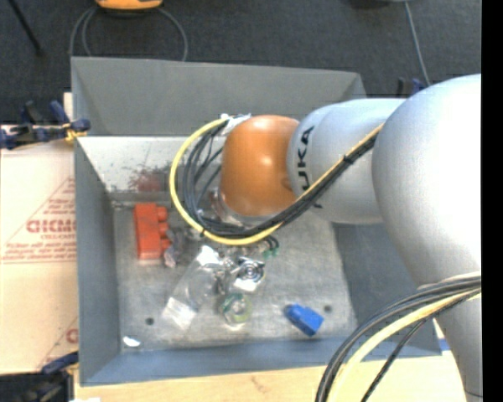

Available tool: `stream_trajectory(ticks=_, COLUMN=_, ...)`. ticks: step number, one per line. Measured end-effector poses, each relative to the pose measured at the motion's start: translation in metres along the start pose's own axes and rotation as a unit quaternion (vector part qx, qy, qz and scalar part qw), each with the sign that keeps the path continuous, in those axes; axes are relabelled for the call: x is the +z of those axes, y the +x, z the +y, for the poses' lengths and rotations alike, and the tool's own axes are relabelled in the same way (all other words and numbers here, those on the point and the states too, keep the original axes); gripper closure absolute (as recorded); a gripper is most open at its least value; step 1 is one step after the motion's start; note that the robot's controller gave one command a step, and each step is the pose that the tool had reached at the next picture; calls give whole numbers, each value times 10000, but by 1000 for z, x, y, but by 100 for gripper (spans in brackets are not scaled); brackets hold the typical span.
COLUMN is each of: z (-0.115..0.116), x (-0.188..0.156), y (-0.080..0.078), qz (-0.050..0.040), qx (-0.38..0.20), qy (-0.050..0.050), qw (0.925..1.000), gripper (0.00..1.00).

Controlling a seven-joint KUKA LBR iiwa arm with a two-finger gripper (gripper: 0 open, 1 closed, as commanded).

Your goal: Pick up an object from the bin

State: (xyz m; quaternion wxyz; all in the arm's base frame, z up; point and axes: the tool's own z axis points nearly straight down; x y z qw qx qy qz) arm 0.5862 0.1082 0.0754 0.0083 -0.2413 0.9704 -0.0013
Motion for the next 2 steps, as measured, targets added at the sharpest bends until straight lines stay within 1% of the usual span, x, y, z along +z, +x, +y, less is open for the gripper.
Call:
stream_trajectory(ticks=1, z=-2, x=-2, y=-1, qz=-18, qx=20, qy=-2, qw=10000, gripper=100)
stream_trajectory(ticks=2, z=-39, x=-161, y=13, qz=31, qx=-1007, qy=-9, qw=9949, gripper=100)
